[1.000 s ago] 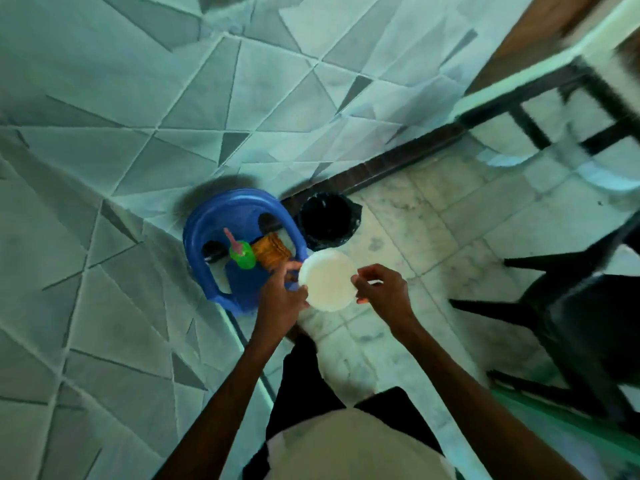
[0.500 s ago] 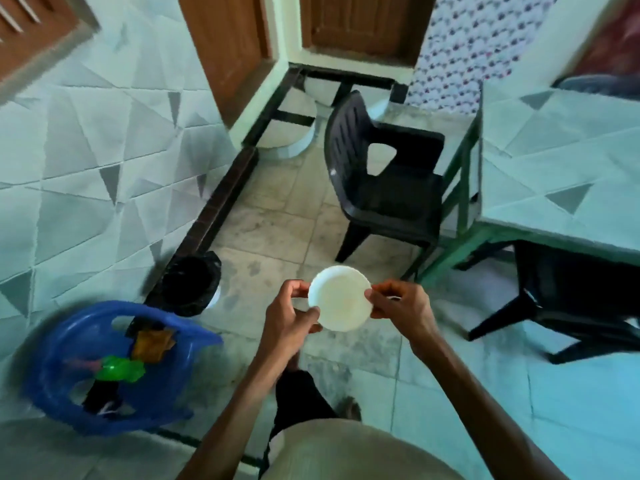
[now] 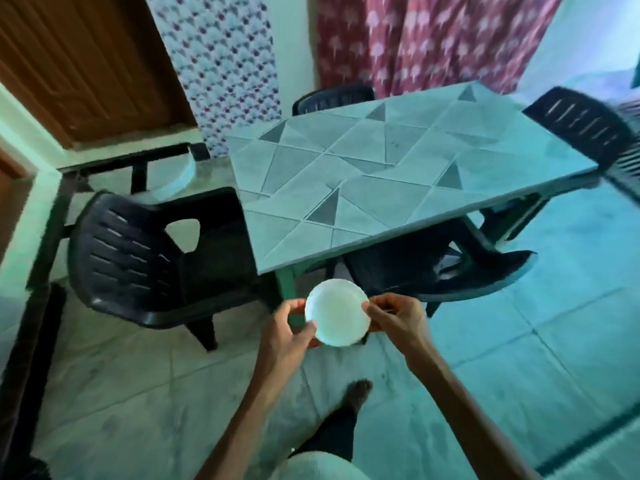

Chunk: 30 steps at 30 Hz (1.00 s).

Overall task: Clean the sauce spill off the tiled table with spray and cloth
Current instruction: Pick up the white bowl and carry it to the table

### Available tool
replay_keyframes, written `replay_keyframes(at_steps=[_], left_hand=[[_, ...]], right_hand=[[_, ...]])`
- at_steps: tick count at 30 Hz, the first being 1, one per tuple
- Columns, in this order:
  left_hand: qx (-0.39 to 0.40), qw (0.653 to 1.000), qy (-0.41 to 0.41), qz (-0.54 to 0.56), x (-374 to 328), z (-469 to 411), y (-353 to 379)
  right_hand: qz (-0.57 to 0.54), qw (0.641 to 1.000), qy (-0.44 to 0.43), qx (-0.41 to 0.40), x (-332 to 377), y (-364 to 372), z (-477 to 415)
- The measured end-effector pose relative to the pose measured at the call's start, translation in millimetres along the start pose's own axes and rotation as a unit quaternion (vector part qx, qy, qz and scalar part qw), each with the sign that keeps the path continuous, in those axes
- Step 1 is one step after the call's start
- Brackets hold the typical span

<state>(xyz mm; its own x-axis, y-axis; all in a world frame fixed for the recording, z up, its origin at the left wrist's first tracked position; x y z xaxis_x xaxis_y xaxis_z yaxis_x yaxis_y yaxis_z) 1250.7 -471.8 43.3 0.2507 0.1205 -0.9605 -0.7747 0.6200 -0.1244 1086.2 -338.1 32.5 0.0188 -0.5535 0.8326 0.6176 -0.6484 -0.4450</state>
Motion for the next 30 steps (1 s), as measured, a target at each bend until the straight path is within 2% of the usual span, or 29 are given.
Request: replay_keyframes(at_steps=[9,16,24,30], left_hand=[[0.123,0.992,0.001,-0.024,-70.0,-120.3,240.3],[0.189,0.982,0.000,-0.020,-106.7,-170.3,429.4],[0.134,0.991,0.024,0.008,-147.9,-185.7,655.9],[0.099,0.995,0.015,0.021,-175.3,-205.0,772.9]], right_hand=[[-0.040,0.988,0.075,-0.129,-39.4,-208.1,-125.5],[-0.063,0.980,0.066,-0.178,-86.9,-369.5,-211.2],[-0.071,0.983,0.056,-0.157,-153.7,-570.2,-303.6],[-0.059,0.990,0.038,-0.123,-171.1,-683.1,-375.9]])
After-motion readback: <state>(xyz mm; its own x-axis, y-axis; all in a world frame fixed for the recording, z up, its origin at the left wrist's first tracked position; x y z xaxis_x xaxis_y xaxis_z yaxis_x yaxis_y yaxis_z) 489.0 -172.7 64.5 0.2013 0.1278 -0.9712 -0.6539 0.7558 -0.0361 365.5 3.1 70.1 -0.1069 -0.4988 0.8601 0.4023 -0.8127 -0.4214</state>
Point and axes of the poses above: each hand's wrist, its own z-axis away from the middle knuckle, its own y-axis out of the palm, x = y × z, the point moved 2 cm from there along -z, towards the middle knuckle, and after that the axes turned 11 degrees about z, right-handed, at the moved point
